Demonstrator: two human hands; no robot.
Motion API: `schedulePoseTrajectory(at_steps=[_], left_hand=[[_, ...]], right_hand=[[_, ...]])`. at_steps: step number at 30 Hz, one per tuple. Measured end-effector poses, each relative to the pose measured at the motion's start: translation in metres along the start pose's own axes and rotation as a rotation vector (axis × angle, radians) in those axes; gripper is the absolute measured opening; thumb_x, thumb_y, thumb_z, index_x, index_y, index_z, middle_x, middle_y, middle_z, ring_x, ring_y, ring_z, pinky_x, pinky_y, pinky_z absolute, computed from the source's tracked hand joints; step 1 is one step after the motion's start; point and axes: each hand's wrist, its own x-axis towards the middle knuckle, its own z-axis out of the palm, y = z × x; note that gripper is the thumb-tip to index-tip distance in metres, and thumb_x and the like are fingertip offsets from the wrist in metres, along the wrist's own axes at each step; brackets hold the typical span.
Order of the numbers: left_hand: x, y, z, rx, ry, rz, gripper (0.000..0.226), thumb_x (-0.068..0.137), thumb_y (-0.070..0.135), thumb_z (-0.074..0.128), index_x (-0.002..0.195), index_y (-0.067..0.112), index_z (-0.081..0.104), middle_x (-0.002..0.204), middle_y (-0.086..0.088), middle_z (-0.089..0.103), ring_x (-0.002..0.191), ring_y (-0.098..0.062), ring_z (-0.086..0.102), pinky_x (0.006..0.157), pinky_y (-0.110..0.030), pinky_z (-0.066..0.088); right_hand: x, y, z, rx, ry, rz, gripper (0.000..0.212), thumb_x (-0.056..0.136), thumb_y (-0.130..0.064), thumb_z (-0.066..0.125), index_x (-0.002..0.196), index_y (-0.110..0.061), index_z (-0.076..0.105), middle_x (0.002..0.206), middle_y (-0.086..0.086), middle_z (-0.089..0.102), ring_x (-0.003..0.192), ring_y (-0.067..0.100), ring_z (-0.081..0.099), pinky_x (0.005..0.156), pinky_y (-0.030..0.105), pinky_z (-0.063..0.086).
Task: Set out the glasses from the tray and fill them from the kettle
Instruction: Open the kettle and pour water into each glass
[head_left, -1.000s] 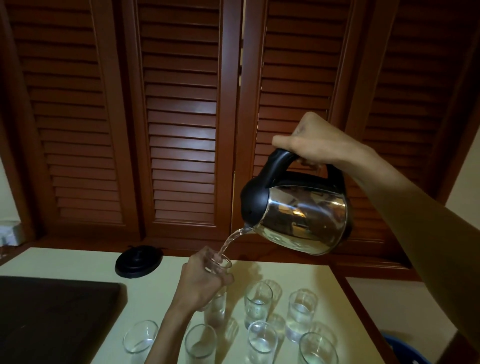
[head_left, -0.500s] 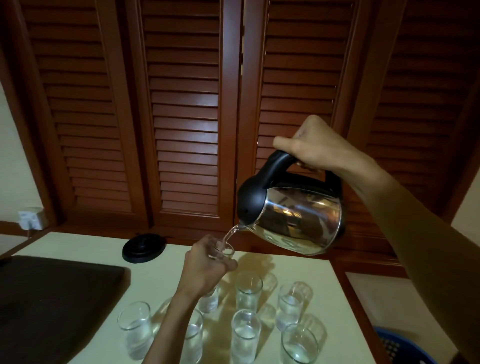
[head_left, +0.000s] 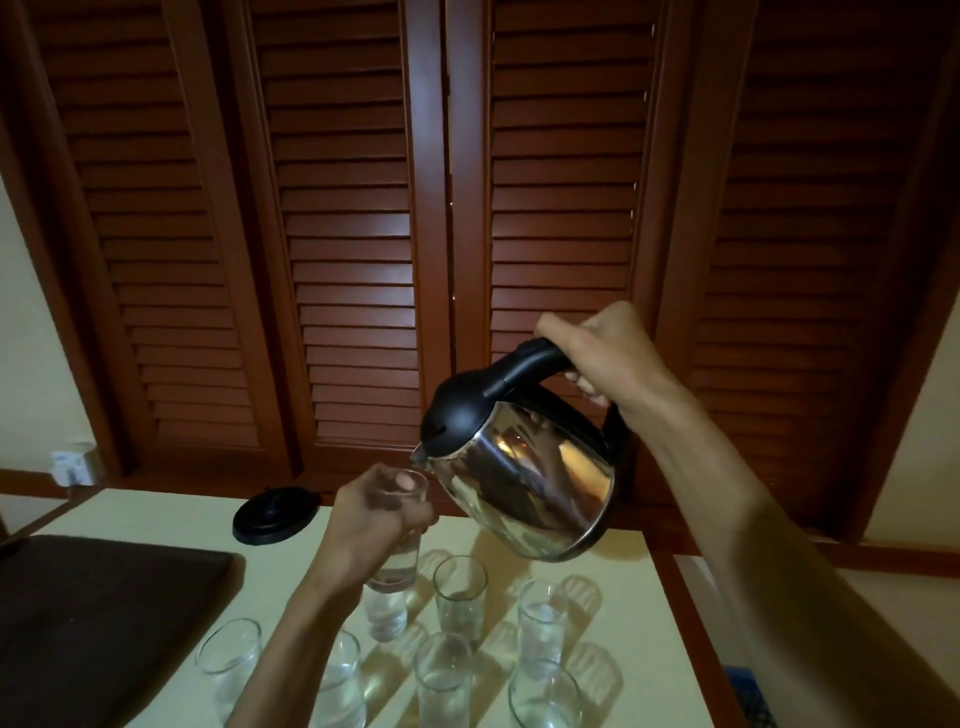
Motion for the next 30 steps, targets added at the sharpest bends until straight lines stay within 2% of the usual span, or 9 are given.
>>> schedulePoseTrajectory(at_steps=[3,9,13,17,20,25,28,30], left_hand=[[0.0,0.003,-0.005,-0.03,-0.016,0.003,0.038,0.069,-0.004,0.084,0.102,0.001,0.066,0.094,-0.024,0.076,0.076,-0.028,0.073,0.063,-0.033,0.057],[0.001,0.009,-0.022,-0.088,-0.115,0.004,0.075,0.038,0.025,0.087,0.103,0.0,0.062,0.094,-0.017,0.077,0.085,-0.027,0.073,0.074,-0.039,0.057],[0.013,0.006,-0.042,-0.129,-0.182,-0.003,0.063,0.048,0.011,0.086,0.104,-0.005,0.061,0.083,-0.012,0.074,0.079,-0.023,0.07,0.072,-0.035,0.052],[0.027,0.002,-0.076,-0.197,-0.251,0.0,0.064,0.046,0.012,0.086,0.105,0.006,0.062,0.081,-0.011,0.071,0.072,-0.02,0.069,0.069,-0.033,0.05],[0.044,-0.004,-0.112,-0.22,-0.273,0.011,0.049,0.06,0.004,0.079,0.106,0.008,0.062,0.085,-0.012,0.069,0.073,-0.024,0.067,0.067,-0.031,0.049],[0.072,-0.024,-0.154,-0.115,-0.244,0.034,0.039,0.076,-0.006,0.076,0.112,0.002,0.062,0.085,-0.014,0.063,0.073,-0.027,0.056,0.061,-0.029,0.043],[0.087,-0.043,-0.167,-0.093,-0.224,0.064,0.044,0.066,0.001,0.077,0.108,0.001,0.063,0.087,-0.014,0.065,0.076,-0.027,0.06,0.066,-0.033,0.047],[0.096,-0.058,-0.172,-0.037,-0.211,0.104,0.039,0.069,-0.004,0.08,0.105,0.005,0.066,0.087,-0.008,0.069,0.079,-0.022,0.066,0.069,-0.031,0.053]], right_hand=[[-0.007,0.011,0.0,0.13,0.011,0.067,0.037,0.091,-0.034,0.07,0.062,-0.011,0.067,0.043,-0.002,0.052,0.033,0.01,0.04,0.036,0.021,0.028],[-0.017,0.029,0.012,0.257,0.037,0.127,0.032,0.091,-0.031,0.071,0.072,-0.005,0.072,0.044,-0.003,0.052,0.035,0.011,0.041,0.035,0.022,0.029],[-0.021,0.035,0.027,0.344,0.081,0.164,0.033,0.09,-0.032,0.072,0.07,-0.006,0.071,0.043,-0.002,0.05,0.034,0.012,0.04,0.036,0.022,0.028],[-0.03,0.037,0.047,0.463,0.13,0.21,0.033,0.088,-0.034,0.072,0.064,-0.011,0.072,0.044,-0.001,0.048,0.034,0.012,0.038,0.036,0.022,0.027],[-0.038,0.035,0.071,0.525,0.191,0.226,0.031,0.09,-0.032,0.072,0.069,-0.008,0.07,0.047,0.001,0.049,0.034,0.012,0.038,0.035,0.022,0.027],[-0.054,0.032,0.114,0.544,0.274,0.262,0.041,0.098,-0.032,0.062,0.062,-0.012,0.06,0.039,-0.003,0.047,0.028,0.009,0.039,0.031,0.019,0.034],[-0.072,0.031,0.14,0.578,0.396,0.243,0.038,0.093,-0.031,0.067,0.059,-0.014,0.059,0.041,-0.003,0.047,0.031,0.01,0.04,0.035,0.02,0.034],[-0.083,0.032,0.157,0.625,0.449,0.255,0.036,0.09,-0.029,0.066,0.057,-0.016,0.059,0.042,-0.002,0.044,0.031,0.011,0.037,0.035,0.021,0.031]])
